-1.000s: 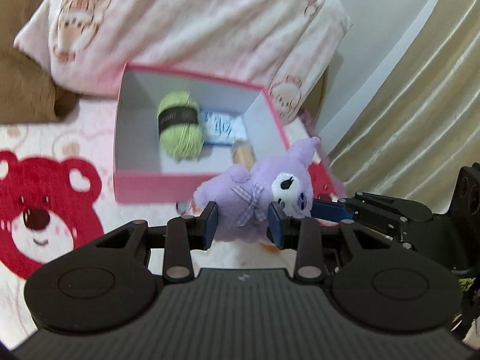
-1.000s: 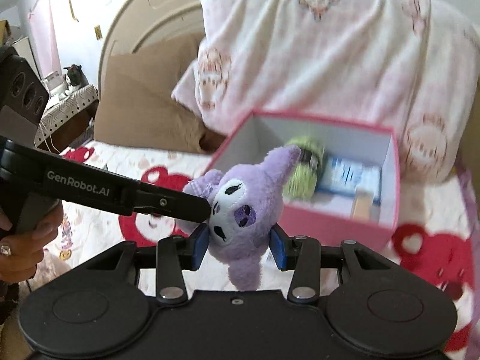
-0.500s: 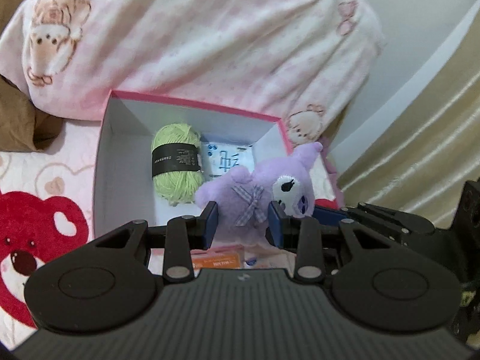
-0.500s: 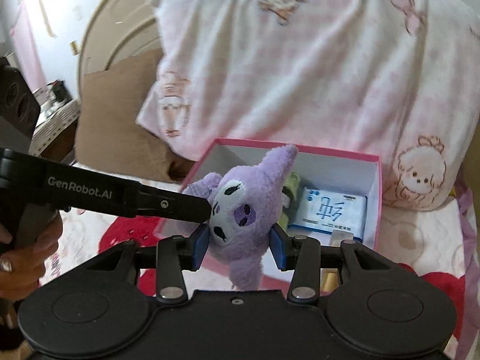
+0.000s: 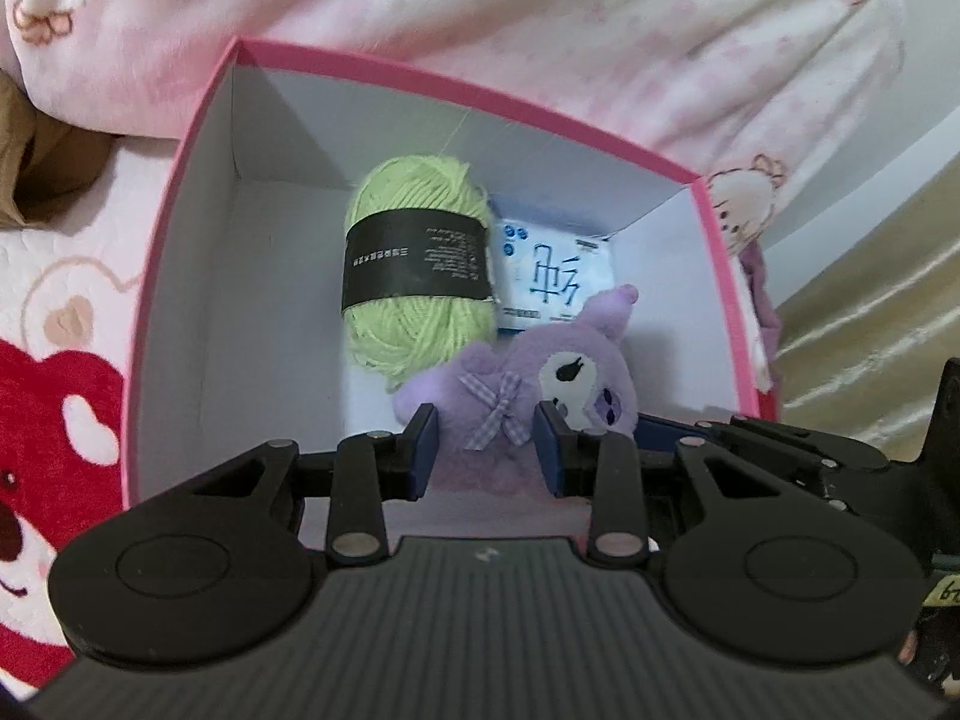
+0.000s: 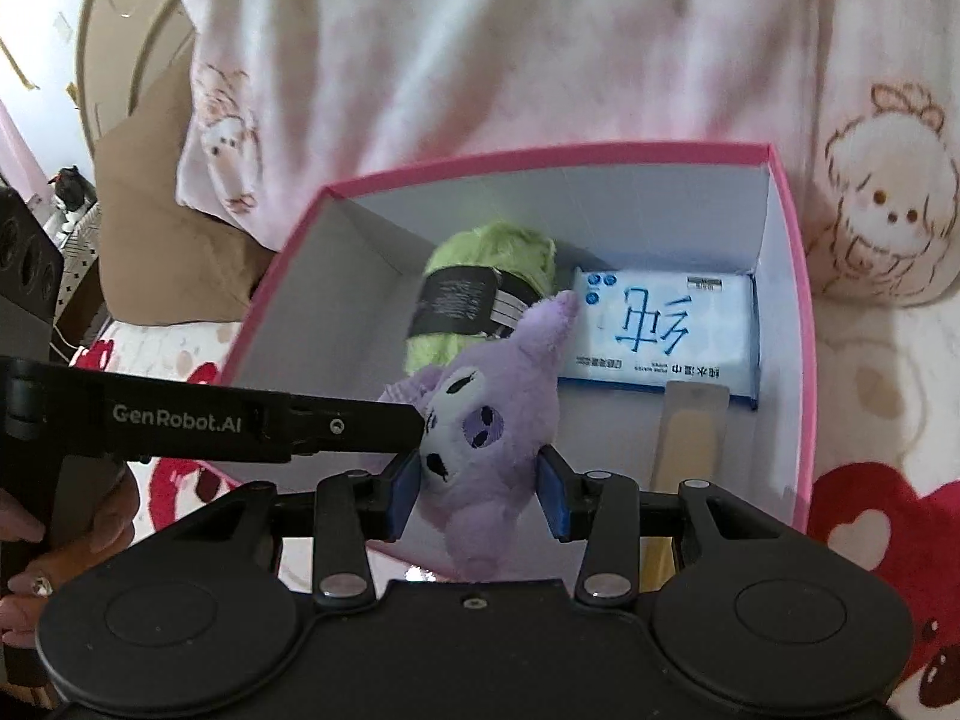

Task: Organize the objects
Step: 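Lower the plush into the box beside the yarn and open the left gripper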

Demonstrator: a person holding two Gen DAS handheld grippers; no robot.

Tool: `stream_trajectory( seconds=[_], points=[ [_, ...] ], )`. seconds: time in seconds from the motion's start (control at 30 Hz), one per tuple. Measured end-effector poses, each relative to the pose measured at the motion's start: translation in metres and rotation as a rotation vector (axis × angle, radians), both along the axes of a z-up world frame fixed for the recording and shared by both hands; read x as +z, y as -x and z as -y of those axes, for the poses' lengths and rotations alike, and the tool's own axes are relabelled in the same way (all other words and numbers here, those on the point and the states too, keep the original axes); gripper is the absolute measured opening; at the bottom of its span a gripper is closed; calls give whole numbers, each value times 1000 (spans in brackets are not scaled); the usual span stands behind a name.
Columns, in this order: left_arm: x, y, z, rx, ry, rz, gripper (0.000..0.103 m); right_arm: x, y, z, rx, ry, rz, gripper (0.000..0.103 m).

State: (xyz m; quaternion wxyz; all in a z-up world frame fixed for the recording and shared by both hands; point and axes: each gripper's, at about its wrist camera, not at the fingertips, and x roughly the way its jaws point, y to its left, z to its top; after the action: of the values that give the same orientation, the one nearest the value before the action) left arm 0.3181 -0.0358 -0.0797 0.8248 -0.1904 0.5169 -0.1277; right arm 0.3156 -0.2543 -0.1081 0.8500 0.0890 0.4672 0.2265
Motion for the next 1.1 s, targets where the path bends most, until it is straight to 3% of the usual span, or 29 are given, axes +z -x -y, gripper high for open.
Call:
stream_trajectory(
  seconds=[0.3,0.5,0.67,1.0,1.1],
  points=[
    [-23,-10,9,9,-4,-2,32,-25,-12,3,-27,26,-67,46],
    [-35,-12,17,10,3,-18,33,-24,-7,-11,-60,173,-55,45],
    [-36,-11,21,17,-49,4,33,-24,-7,-1,-77,169,-86,36],
    [-43,-14,24,21,-37,34,27,-10,2,6,-55,161,100,37],
    [-44,-15,29,17,-49,36,26,-12,0,3,-48,178,155,32]
  ],
)
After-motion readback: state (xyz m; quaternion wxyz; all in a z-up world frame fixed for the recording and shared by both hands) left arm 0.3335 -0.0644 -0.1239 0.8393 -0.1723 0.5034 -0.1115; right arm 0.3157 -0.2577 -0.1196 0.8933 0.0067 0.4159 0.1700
